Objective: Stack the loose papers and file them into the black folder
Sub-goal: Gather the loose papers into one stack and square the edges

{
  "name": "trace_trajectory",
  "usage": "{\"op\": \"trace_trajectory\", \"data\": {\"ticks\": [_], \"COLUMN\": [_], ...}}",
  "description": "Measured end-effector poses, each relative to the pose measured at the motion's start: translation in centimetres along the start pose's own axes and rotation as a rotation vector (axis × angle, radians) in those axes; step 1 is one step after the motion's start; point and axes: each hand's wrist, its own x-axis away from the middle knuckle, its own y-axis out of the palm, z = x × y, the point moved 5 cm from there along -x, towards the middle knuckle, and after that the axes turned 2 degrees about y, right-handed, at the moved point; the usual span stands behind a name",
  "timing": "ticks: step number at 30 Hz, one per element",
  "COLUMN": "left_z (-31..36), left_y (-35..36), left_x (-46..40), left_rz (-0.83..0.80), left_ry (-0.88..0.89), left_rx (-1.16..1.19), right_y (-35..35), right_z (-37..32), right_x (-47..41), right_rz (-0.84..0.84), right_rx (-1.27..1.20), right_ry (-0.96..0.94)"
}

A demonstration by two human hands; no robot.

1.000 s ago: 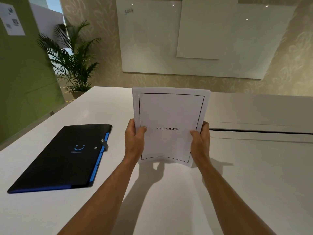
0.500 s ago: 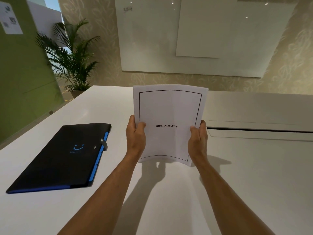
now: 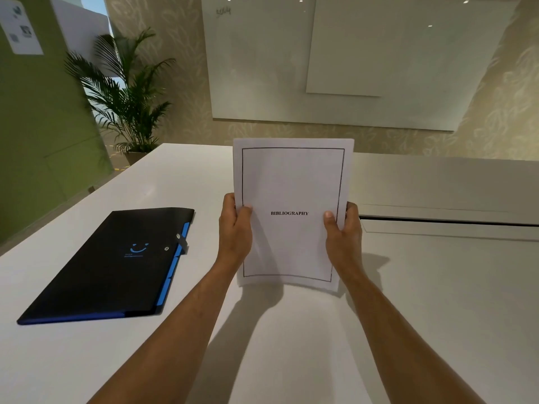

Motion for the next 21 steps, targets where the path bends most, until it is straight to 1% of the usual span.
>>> {"op": "trace_trajectory", "data": {"ticks": [3, 7, 10, 16, 21], "left_z": [-1.0, -4.0, -6.2, -9.2, -10.6], "left_y": [-0.2, -0.4, -0.3, 0.4, 1.0], "left_x": [-0.8, -1.2, -1.1, -0.4, 0.2], "left_rz": [-0.025, -0.064, -0.128, -0.228, -0.241], "left_ry": [-0.079, -0.294, -0.392, -0.385, -0.309], "left_rx": [-0.086, -0.210, -0.365, -0.550, -0.759], "right_y": [0.3, 0.9, 1.0, 0.7, 0.7], "right_z": [0.9, 3.5, 4.9, 6.8, 7.3], "right_x": [-0.8, -0.8, -0.5, 0.1, 1.4], "right_rz": [-0.029, -0.138, -0.202, -0.230, -0.258], "right_rx": [0.060, 0.121, 0.214, 0.455, 0.720], "right_ry": [0.115, 0.321, 0.381, 0.445, 0.389]}}
